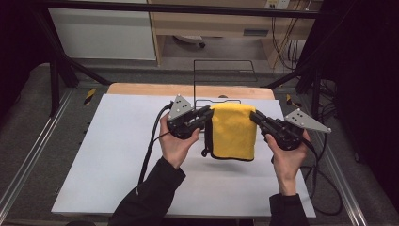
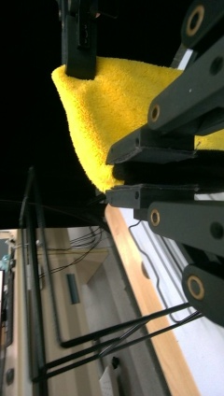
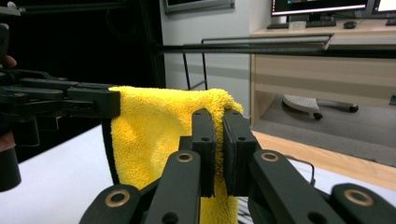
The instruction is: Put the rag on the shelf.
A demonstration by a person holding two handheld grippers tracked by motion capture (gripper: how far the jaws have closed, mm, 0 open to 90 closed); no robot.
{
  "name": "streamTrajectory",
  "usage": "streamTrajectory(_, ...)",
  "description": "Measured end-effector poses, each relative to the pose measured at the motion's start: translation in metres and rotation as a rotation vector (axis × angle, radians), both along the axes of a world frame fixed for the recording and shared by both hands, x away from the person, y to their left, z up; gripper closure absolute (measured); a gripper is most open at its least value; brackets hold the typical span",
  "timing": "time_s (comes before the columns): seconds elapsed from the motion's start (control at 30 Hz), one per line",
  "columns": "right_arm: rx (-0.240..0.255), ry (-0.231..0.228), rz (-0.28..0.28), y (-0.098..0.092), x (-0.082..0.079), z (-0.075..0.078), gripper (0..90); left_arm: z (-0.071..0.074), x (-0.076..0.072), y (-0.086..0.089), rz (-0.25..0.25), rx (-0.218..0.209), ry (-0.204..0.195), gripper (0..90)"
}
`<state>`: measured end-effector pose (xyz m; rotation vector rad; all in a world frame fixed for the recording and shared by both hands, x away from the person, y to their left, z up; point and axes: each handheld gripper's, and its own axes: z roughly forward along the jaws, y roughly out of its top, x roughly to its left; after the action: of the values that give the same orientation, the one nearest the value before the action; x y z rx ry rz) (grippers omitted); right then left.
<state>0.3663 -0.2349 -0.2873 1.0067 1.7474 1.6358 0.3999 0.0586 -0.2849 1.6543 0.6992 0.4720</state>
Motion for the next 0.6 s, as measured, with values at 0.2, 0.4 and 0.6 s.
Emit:
streamTrajectory(0.2, 0.021, -0.020, -0.002, 0.003, 0.003, 0.009, 85.0, 0.012, 0.003, 0.004, 0.014, -0.032, -0.032, 78.6)
streamTrajectory(0.4, 0.049, -0.046, -0.001, 0.006, 0.007, 0.024, 85.0, 0.027, 0.005, 0.007, 0.026, -0.051, -0.067, 78.6)
streamTrajectory(0.6, 0.062, -0.065, -0.002, 0.009, 0.011, 0.033, 85.0, 0.036, 0.008, 0.008, 0.032, -0.070, -0.084, 78.7)
